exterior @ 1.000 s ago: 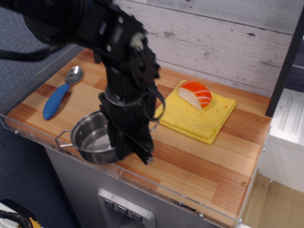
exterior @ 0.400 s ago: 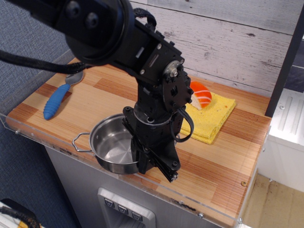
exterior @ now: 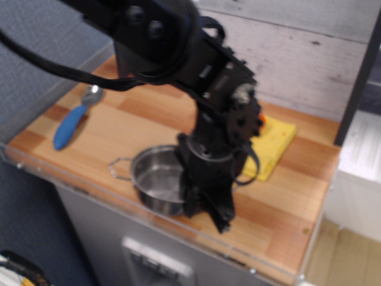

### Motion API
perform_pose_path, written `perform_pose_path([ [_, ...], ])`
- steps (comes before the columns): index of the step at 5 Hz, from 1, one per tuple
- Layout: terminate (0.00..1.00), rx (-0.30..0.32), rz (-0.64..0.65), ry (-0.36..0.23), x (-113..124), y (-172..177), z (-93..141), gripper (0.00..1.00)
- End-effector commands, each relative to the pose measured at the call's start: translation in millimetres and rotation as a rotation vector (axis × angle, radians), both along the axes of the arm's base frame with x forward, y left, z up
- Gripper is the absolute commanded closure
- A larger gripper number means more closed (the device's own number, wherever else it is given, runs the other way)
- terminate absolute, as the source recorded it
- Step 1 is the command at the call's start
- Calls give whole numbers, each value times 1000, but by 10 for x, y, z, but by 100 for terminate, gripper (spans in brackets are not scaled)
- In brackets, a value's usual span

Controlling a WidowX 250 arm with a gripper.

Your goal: Pickup the bowl and place it on the bottom right quarter of the table.

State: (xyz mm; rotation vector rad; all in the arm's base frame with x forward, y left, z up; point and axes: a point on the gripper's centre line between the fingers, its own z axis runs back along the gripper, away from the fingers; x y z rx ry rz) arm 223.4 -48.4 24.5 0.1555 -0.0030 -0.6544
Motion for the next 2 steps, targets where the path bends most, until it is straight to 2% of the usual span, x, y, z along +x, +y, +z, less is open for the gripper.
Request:
perform_pose_path([
  [1,0,10,-49,4,149,-72,20,100],
  [2,0,-52,-22,-37,78,-43,68,0],
])
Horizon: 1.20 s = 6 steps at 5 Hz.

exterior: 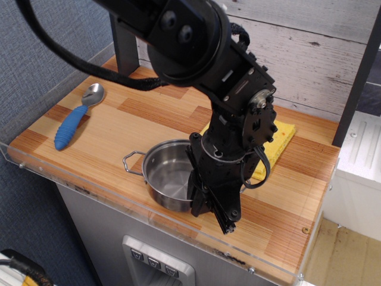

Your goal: Pickup the bowl and place it on the bottom right quarter of the table.

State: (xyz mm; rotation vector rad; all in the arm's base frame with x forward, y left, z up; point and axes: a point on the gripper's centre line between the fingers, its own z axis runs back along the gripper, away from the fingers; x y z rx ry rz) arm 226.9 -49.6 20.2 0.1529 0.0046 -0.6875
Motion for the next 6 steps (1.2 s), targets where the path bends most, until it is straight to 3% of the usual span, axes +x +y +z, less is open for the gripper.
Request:
perform_pose_path([
  [1,0,-95,60,-83,0,7,161,0],
  [3,0,-135,113,-156,20,18,351,0],
  [4,0,-183,244,-201,27,140,499,0],
  [5,0,-187,299,-184,-41,324,603,0],
  [6,0,-124,416,-151,-164,589,573,0],
])
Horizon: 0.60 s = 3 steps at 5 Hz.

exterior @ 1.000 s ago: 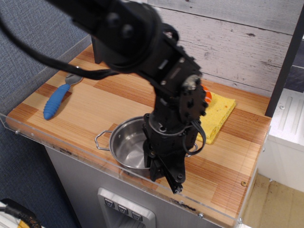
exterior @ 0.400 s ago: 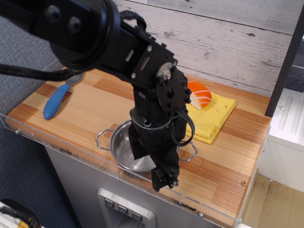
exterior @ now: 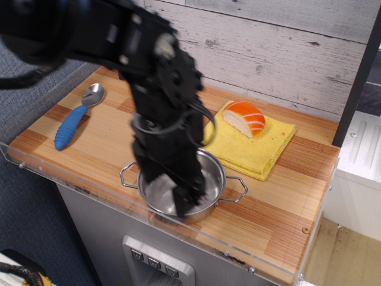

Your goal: Pickup the bowl and place it on the bottom right quarter of the table.

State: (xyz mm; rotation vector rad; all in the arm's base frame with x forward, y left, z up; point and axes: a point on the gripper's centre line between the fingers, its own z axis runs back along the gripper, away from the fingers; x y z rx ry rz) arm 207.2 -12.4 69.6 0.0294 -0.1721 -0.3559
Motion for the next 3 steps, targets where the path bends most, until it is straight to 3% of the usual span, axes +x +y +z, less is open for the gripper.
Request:
perform_pose_path([
  [1,0,64,251,22,-173,640,69,0],
  [2,0,45,366,42,-337,954,-17,0],
  [3,100,36,457,9,-481,1193,-40,0],
])
